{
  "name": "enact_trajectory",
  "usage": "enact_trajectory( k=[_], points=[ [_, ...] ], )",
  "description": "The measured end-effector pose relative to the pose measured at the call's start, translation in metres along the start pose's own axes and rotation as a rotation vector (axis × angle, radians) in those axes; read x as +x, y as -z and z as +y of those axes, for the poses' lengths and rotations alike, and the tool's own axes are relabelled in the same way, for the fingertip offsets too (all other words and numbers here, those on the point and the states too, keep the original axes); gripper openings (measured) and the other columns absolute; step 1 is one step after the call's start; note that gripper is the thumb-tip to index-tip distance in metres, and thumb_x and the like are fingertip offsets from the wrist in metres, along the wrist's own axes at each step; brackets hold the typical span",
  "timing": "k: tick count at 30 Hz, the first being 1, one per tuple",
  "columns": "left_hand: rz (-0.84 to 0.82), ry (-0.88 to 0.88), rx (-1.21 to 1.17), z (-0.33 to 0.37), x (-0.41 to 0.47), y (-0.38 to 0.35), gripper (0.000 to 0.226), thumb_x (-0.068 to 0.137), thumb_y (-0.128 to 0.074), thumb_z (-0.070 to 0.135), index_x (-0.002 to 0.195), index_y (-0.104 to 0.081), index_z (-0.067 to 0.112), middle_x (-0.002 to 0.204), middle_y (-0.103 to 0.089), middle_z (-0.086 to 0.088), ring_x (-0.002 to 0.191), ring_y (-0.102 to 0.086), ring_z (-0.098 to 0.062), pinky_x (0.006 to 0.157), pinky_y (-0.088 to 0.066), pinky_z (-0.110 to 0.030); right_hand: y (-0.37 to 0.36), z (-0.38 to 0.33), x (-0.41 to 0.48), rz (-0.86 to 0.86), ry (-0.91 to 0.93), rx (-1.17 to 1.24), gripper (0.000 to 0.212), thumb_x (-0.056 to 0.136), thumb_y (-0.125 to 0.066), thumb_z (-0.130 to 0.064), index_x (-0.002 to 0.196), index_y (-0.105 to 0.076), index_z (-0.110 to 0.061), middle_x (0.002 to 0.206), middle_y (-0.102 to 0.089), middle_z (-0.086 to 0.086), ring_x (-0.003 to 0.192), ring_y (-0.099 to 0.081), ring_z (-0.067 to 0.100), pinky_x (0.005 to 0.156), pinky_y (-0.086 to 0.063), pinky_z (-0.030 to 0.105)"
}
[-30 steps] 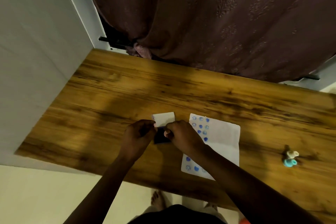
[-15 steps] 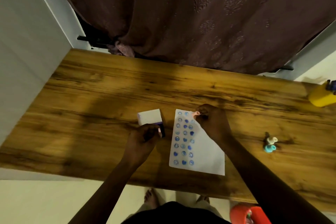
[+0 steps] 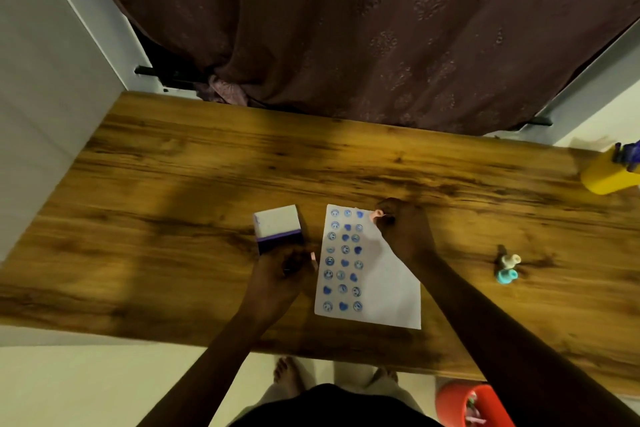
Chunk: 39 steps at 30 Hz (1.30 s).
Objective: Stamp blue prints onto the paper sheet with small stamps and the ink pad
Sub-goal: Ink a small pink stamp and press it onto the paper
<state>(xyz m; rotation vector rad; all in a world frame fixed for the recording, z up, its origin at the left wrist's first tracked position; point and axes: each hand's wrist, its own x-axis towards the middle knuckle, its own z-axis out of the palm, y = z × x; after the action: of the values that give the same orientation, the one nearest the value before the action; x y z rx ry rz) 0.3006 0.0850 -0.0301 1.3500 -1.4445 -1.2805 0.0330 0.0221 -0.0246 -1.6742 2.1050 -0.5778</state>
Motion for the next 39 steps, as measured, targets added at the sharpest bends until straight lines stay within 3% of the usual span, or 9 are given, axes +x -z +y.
enact_trajectory(
  k=[3, 7, 13, 17, 22, 28, 31, 35, 39],
  points=[
    [0.001, 0.029, -0.01, 0.0, 0.0, 0.001, 0.042, 0.09, -0.077, 0.013, 0.097, -0.069, 0.055, 0.109, -0.075, 0.025, 0.104, -0.073, -0.001, 0.086, -0.062, -0.025, -0.002, 0.001, 0.002, 0.009, -0.004, 0.0, 0.015, 0.095, -0.067, -0.011, 0.105, -0.078, -0.011, 0.105, -0.079, 0.008, 0.089, -0.073, 0.023, 0.077, -0.05, 0.024],
    [0.006, 0.038, -0.017, 0.002, 0.001, 0.003, 0.05, 0.091, -0.076, 0.012, 0.096, -0.067, 0.061, 0.11, -0.073, 0.029, 0.107, -0.072, 0.001, 0.083, -0.06, -0.017, -0.004, 0.003, 0.002, 0.023, 0.011, -0.018, 0.014, 0.094, -0.067, -0.01, 0.101, -0.079, -0.011, 0.102, -0.08, 0.009, 0.085, -0.073, 0.023, 0.074, -0.049, 0.023],
    [-0.015, 0.044, 0.003, -0.002, 0.007, 0.001, 0.03, 0.091, -0.075, 0.009, 0.102, -0.07, 0.037, 0.108, -0.074, 0.028, 0.105, -0.072, 0.003, 0.08, -0.056, -0.009, -0.006, 0.004, 0.006, 0.006, 0.037, -0.068, 0.015, 0.097, -0.065, -0.013, 0.1, -0.079, -0.009, 0.101, -0.08, 0.009, 0.084, -0.073, 0.024, 0.074, -0.052, 0.025],
    [-0.033, 0.069, -0.014, -0.001, 0.009, -0.001, 0.034, 0.091, -0.075, 0.01, 0.1, -0.07, 0.042, 0.107, -0.074, 0.032, 0.105, -0.071, 0.007, 0.079, -0.054, -0.006, -0.007, 0.006, 0.009, 0.005, 0.053, -0.113, 0.016, 0.098, -0.064, -0.016, 0.098, -0.079, -0.01, 0.096, -0.079, 0.009, 0.081, -0.072, 0.023, 0.071, -0.045, 0.022],
    [-0.031, 0.06, 0.011, 0.002, 0.013, -0.003, 0.045, 0.091, -0.076, 0.014, 0.097, -0.068, 0.058, 0.111, -0.075, 0.026, 0.107, -0.072, 0.001, 0.085, -0.059, -0.02, -0.009, 0.007, 0.008, 0.026, 0.058, -0.135, 0.017, 0.097, -0.064, -0.017, 0.104, -0.079, -0.011, 0.1, -0.079, 0.008, 0.085, -0.073, 0.024, 0.076, -0.055, 0.028],
    [-0.035, 0.052, 0.068, 0.012, 0.017, -0.006, 0.03, 0.092, -0.076, 0.016, 0.1, -0.067, 0.043, 0.115, -0.076, 0.008, 0.113, -0.071, -0.009, 0.103, -0.058, -0.046, -0.002, 0.007, 0.013, -0.046, 0.076, -0.127, 0.014, 0.097, -0.066, -0.021, 0.096, -0.076, -0.011, 0.094, -0.076, 0.008, 0.085, -0.071, 0.025, 0.074, -0.055, 0.03],
    [-0.04, 0.063, 0.064, 0.02, 0.018, -0.008, 0.029, 0.091, -0.076, 0.016, 0.098, -0.068, 0.042, 0.111, -0.076, 0.01, 0.111, -0.071, -0.006, 0.104, -0.056, -0.047, 0.011, 0.006, 0.014, -0.056, 0.042, -0.009, 0.011, 0.092, -0.073, -0.02, 0.098, -0.078, -0.012, 0.098, -0.078, 0.006, 0.088, -0.071, 0.022, 0.07, -0.051, 0.021],
    [-0.04, 0.066, 0.077, 0.028, 0.021, -0.013, 0.024, 0.091, -0.077, 0.017, 0.1, -0.071, 0.039, 0.11, -0.078, 0.007, 0.108, -0.072, -0.007, 0.101, -0.058, -0.043, 0.041, 0.0, 0.003, 0.104, -0.022, 0.258, 0.02, 0.084, -0.084, -0.025, 0.098, -0.08, -0.013, 0.09, -0.077, -0.003, 0.08, -0.071, 0.008, 0.065, -0.044, 0.001],
    [-0.061, 0.104, 0.094, 0.036, 0.027, -0.031, 0.025, 0.092, -0.076, 0.026, 0.116, -0.076, 0.021, 0.114, -0.079, 0.005, 0.105, -0.074, -0.005, 0.094, -0.061, -0.032, 0.068, -0.004, -0.025, 0.026, -0.157, 0.694, 0.026, 0.079, -0.087, -0.023, 0.103, -0.08, -0.015, 0.093, -0.081, -0.003, 0.085, -0.077, 0.011, 0.071, -0.06, 0.016]
  ],
)
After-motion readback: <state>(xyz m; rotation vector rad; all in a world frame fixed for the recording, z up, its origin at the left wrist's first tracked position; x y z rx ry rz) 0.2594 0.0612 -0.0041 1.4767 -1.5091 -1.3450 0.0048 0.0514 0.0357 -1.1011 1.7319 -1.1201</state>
